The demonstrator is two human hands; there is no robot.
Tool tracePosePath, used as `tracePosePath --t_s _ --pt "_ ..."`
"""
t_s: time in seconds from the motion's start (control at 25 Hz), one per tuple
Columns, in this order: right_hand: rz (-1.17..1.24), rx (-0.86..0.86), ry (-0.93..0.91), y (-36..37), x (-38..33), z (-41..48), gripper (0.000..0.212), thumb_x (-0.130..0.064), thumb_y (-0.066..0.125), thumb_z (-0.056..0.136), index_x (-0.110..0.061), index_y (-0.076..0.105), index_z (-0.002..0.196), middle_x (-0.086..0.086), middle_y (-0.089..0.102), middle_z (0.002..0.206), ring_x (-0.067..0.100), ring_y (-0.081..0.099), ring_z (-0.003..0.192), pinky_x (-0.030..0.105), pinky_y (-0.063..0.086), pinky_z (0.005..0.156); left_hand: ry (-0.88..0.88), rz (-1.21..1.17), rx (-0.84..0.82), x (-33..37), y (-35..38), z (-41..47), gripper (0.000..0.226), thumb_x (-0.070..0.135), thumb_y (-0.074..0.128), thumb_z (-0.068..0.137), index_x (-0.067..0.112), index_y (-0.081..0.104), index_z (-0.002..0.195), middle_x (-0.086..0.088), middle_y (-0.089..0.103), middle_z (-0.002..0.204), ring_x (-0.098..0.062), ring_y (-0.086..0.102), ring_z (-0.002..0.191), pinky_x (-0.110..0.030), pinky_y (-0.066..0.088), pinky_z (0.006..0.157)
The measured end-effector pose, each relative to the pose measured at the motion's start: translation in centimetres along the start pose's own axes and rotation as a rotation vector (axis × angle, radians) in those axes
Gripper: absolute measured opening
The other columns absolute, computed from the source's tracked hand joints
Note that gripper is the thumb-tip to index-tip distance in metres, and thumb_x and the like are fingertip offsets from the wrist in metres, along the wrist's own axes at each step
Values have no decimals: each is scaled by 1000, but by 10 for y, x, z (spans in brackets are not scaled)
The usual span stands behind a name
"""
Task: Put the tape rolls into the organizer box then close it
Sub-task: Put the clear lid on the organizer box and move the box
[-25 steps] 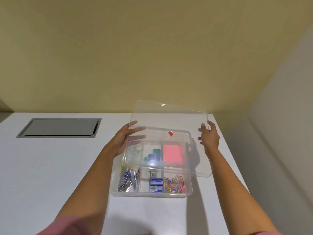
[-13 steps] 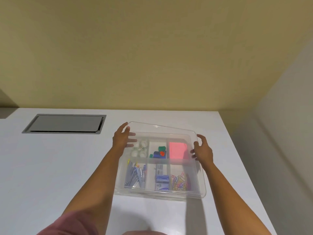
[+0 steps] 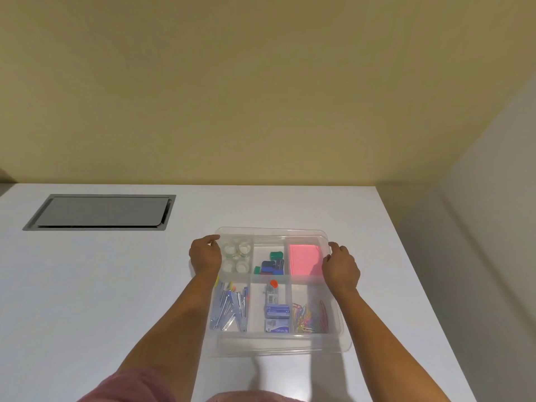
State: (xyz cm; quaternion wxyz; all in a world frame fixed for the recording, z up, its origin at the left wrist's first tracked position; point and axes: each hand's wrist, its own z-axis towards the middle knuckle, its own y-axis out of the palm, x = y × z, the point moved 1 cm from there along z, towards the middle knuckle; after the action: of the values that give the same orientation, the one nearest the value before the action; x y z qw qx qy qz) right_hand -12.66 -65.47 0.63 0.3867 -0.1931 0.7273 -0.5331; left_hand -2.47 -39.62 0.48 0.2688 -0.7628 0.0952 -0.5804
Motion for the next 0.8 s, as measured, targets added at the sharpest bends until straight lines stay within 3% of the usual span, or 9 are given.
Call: tracePosePath --t_s 0.16,0.36,0.52,0.6,0.68,0.8 --pt "99 12 82 6 -1 15 31 -17 42 97 -10 55 124 13 59 122 33 59 110 39 50 83 -19 27 -7 -3 11 12 27 1 49 91 0 62 115 -24 60 121 -38 55 115 -42 43 98" --pt "494 -32 257 14 -6 39 34 -23 40 100 -7 60 122 17 64 123 35 57 114 38 46 93 -97 -15 -26 -6 18 26 27 7 48 94 0 62 116 -21 63 122 -37 56 116 -38 42 101" --pt "723 -68 374 16 -10 52 31 -22 46 98 -6 66 115 13 67 114 30 57 103 30 42 86 -122 -64 -23 -4 24 36 26 14 49 94 4 66 111 -17 66 119 -34 58 113 -35 43 99" --pt "849 -92 469 16 -13 55 25 -22 52 94 -9 70 105 9 64 98 26 54 92 30 42 82 -143 -88 -21 -3 27 40 26 16 50 94 5 66 111 -16 65 120 -33 58 113 -35 43 98" --pt "918 -109 571 17 -14 58 16 -25 56 90 -17 68 83 4 59 86 25 52 86 30 41 76 -156 -104 -12 -4 29 42 27 17 50 94 4 66 111 -16 65 119 -33 57 113 -35 44 98" --pt "957 -88 612 22 -15 58 19 -31 58 89 -19 63 76 4 57 87 25 50 86 32 40 77 -144 -106 10 -6 30 43 27 19 50 93 1 67 105 -21 68 109 -37 59 105 -39 47 93"
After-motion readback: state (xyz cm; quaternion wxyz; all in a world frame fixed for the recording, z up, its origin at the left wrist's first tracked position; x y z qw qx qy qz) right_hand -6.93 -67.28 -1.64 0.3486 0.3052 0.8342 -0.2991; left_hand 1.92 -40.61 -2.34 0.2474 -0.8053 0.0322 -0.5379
